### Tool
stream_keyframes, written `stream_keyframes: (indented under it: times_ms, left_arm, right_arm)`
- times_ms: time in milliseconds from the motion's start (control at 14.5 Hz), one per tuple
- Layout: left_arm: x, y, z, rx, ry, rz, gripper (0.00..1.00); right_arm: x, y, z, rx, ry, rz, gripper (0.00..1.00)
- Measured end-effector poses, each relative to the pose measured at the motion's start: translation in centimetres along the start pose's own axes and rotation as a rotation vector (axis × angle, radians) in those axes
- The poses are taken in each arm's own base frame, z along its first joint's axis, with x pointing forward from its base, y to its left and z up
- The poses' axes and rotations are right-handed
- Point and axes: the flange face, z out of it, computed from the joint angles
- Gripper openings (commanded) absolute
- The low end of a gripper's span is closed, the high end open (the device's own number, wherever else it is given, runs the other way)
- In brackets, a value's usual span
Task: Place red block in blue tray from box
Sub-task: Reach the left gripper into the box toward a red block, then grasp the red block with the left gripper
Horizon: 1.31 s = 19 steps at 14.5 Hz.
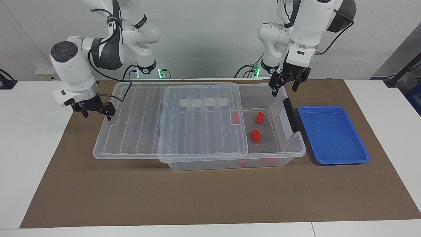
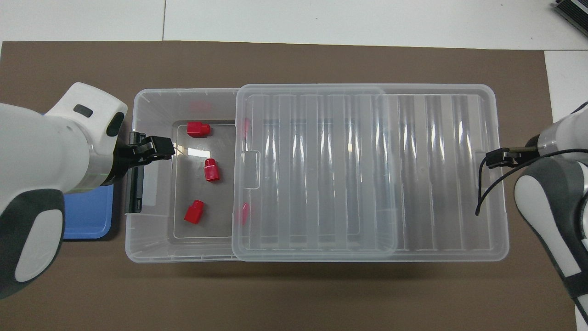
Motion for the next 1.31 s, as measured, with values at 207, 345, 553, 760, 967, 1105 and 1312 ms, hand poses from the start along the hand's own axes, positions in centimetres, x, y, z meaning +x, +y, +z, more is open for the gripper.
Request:
stream_keyframes:
  times_ms: [207, 345, 553, 760, 967, 1105, 1312]
  left_arm:
    - [-1.1, 1.1, 2.6, 0.002, -0.009, -0.016, 1.0]
    - [-1.8, 2.0, 5.0, 0.01, -0.019, 0.001, 1.0]
    - [-2.0, 3.7, 9.3, 0.018, -0.01, 0.032, 1.0]
    - [-2.3, 4.1, 14.2, 0.014, 0.003, 0.048, 1.0]
    - [-2.9, 3.6, 16.4, 0.023, -0.006, 0.087, 1.0]
    - [-3.1, 3.5, 16.9, 0.02, -0.002, 0.11, 1.0]
    - [-3.6, 3.3, 18.8, 0.021, -0.001, 0.157, 1.0]
  right_arm:
    - [-0.1, 0.1, -0.3, -0.002, -0.005, 0.001, 1.0]
    - [-0.1, 0.2, -1.2, -0.003, -0.009, 0.002, 1.0]
    - [0.0, 0.0, -3.1, -0.005, -0.01, 0.002, 1.0]
    - [-0.4, -0.1, -6.0, 0.021, -0.016, 0.023, 1.0]
    - [-1.4, 0.2, -9.8, 0.066, -0.048, 0.041, 1.0]
    - [-2.2, 0.4, -12.8, 0.099, -0.071, 0.048, 1.0]
    - [-2.8, 0.6, -15.4, 0.125, -0.064, 0.051, 1.0]
